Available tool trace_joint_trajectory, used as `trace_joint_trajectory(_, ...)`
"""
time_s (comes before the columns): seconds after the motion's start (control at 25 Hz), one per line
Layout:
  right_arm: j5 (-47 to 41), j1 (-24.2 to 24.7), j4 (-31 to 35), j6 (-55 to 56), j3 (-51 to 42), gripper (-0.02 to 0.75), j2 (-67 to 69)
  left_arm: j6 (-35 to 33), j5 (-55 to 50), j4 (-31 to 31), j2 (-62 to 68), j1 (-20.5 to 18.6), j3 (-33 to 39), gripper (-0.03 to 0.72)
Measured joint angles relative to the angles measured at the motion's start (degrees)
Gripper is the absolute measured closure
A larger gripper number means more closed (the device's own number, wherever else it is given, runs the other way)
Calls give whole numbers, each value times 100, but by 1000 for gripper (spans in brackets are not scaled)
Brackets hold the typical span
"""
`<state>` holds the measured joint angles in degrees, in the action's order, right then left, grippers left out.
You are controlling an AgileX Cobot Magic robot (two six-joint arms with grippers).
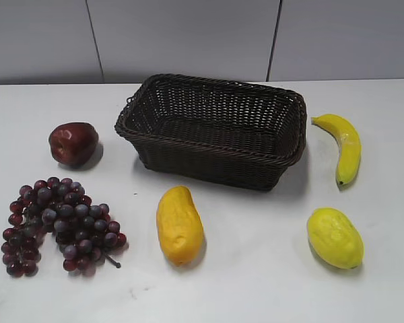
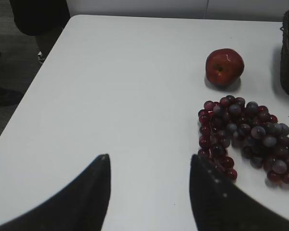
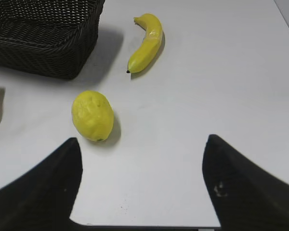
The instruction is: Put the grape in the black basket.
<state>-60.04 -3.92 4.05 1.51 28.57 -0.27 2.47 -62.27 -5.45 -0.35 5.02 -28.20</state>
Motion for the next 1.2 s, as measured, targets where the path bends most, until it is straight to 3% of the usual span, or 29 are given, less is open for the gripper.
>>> trace_joint_trajectory(0.6, 0, 0, 0, 0, 0, 148, 0, -5, 43, 164, 224, 0, -254, 200)
trace_joint_trajectory(1.0, 0, 0, 0, 0, 0, 148, 0, -426, 185, 939, 2822, 0, -701, 200)
trace_joint_trajectory(1.2, 0, 0, 0, 0, 0, 148, 0, -869, 533, 1742, 4206, 0, -701, 200)
